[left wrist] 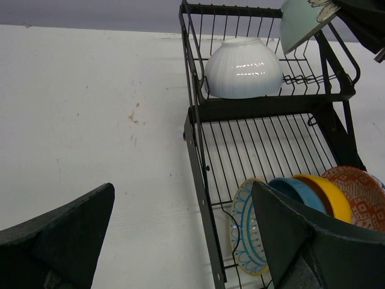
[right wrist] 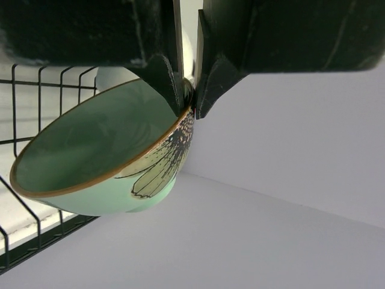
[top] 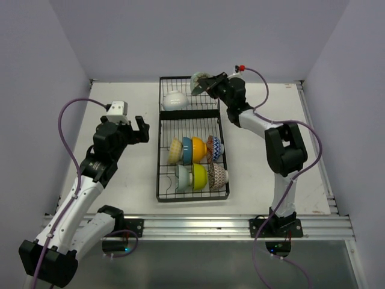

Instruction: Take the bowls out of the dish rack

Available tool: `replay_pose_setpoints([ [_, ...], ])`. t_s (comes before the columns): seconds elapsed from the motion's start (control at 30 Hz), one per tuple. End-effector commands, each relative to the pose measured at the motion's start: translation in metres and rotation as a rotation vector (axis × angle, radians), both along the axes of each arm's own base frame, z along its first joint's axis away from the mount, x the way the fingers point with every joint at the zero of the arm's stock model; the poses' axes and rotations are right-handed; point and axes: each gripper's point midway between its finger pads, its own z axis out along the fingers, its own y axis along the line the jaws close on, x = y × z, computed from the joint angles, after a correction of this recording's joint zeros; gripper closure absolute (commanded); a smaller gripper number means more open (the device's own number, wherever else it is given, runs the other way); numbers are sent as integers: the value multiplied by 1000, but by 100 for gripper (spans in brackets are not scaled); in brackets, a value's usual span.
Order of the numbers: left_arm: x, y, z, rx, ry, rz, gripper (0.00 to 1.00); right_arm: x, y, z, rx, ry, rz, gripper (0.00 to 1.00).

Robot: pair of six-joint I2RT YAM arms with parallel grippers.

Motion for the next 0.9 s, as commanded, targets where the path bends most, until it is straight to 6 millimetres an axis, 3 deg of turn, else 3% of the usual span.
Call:
replay_pose_setpoints([
  [0.0, -1, 5, 22, 17, -79, 18, 0, -39, -8, 125, 85, -256, 43, 100],
  [0.03, -1, 2, 26, 25, -99, 6, 0, -47, -7, 123, 101, -235, 62, 100],
  [0.1, -3, 0, 33, 39, -135, -6, 0, -63, -10, 138, 130, -242, 79, 100],
  [0.17, -6, -3, 45, 80, -202, -8, 0, -74, -11, 135, 144, -217, 91, 100],
  [0.2, -8, -7, 49, 90, -230, -16, 0, -85, -11, 148, 157, -233, 100, 100],
  [0.23, -11, -17, 57, 96, -271, -45, 0, -90, -13, 146, 164, -218, 103, 100],
  [0.3, -12, -23, 57, 102, -271, -65, 0, -106, -11, 160, 182, -234, 125, 100],
  [0.43, -10, -44, 64, 129, -314, -106, 1, -129, -10, 170, 220, -222, 144, 100],
  [0.6, -5, -69, 76, 209, -365, -136, 0, -146, -9, 180, 250, -220, 157, 100],
  [0.73, -5, -103, 96, 243, -442, -181, 0, -153, -10, 182, 286, -197, 168, 100],
  [0.87, 0, -119, 98, 265, -481, -140, 0, -164, -7, 183, 330, -157, 201, 100],
])
